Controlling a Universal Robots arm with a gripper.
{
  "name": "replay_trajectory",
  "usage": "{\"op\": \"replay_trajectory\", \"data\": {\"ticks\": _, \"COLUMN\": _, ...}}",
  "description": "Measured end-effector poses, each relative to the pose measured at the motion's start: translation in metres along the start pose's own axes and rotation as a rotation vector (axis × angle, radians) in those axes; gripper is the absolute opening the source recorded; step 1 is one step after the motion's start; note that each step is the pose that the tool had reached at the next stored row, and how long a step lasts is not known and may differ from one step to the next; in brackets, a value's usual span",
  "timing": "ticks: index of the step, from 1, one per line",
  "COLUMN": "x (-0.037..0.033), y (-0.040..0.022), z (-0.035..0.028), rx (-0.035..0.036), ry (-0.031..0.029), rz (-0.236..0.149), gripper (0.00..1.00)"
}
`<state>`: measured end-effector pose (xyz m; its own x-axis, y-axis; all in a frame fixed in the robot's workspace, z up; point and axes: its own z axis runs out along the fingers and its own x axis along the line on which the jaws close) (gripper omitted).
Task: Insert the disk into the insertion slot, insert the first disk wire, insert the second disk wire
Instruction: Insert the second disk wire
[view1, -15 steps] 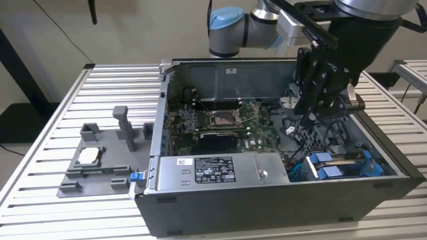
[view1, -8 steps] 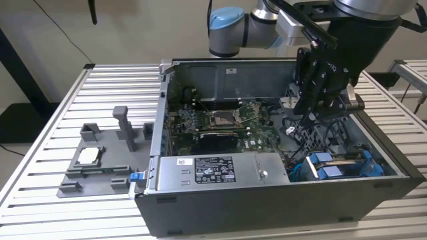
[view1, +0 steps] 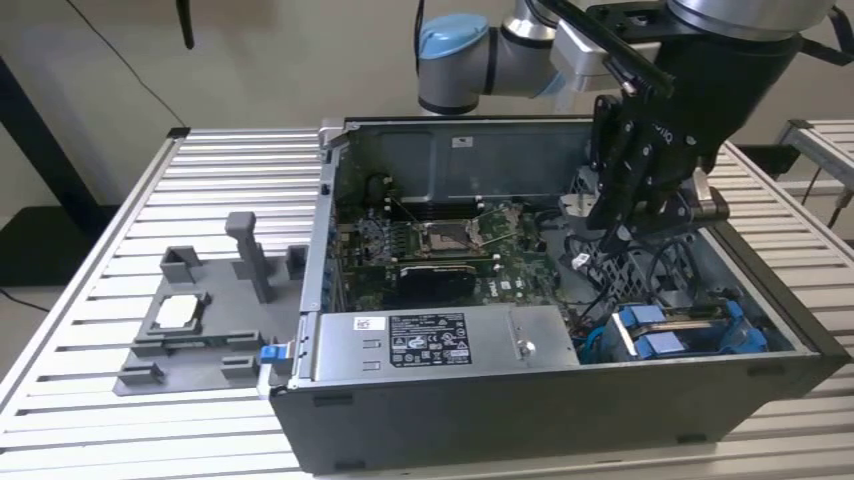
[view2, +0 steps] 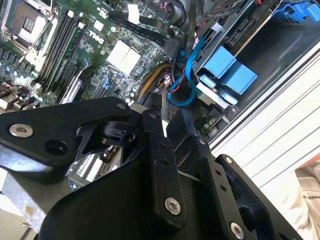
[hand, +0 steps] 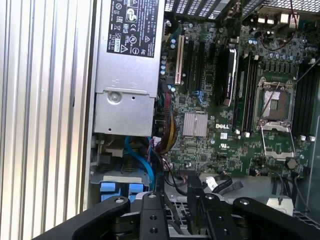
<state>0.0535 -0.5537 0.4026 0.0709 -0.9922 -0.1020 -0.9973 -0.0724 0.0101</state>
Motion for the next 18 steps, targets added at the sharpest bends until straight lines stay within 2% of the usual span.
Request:
{"op": "replay_trajectory", "data": {"ticks": 2, "x": -0.0005, "y": 0.001, "z": 0.0003, "rx": 0.0018, "ry": -0.0001, "rz": 0.0, "gripper": 0.33}}
{"op": "replay_trajectory", "data": {"ticks": 3, "x": -0.0011, "y": 0.0021, "z": 0.0006, "rx": 0.0055, "ry": 0.0005, "rz": -0.001, "gripper": 0.33}}
{"op": "replay_trajectory", "data": {"ticks": 6, "x": -0.0027, "y": 0.0041, "z": 0.0022, "rx": 0.0249, "ry": 0.0012, "rz": -0.002, "gripper": 0.33}}
{"op": "replay_trajectory", "data": {"ticks": 8, "x": -0.004, "y": 0.0039, "z": 0.0023, "rx": 0.046, "ry": 0.0011, "rz": -0.005, "gripper": 0.33}}
{"op": "replay_trajectory", "data": {"ticks": 11, "x": -0.0058, "y": 0.0037, "z": 0.0027, "rx": 0.0872, "ry": 0.004, "rz": -0.01, "gripper": 0.33}}
{"op": "replay_trajectory", "data": {"ticks": 12, "x": -0.0061, "y": 0.003, "z": 0.0029, "rx": 0.0985, "ry": 0.0048, "rz": -0.012, "gripper": 0.33}}
{"op": "replay_trajectory", "data": {"ticks": 13, "x": -0.0062, "y": 0.0012, "z": 0.0033, "rx": 0.1057, "ry": 0.0053, "rz": -0.013, "gripper": 0.33}}
{"op": "replay_trajectory", "data": {"ticks": 14, "x": -0.0064, "y": -0.0011, "z": 0.0041, "rx": 0.1082, "ry": 0.0054, "rz": -0.014, "gripper": 0.33}}
{"op": "replay_trajectory", "data": {"ticks": 18, "x": -0.0099, "y": -0.0131, "z": 0.0112, "rx": 0.1084, "ry": 0.0065, "rz": -0.015, "gripper": 0.33}}
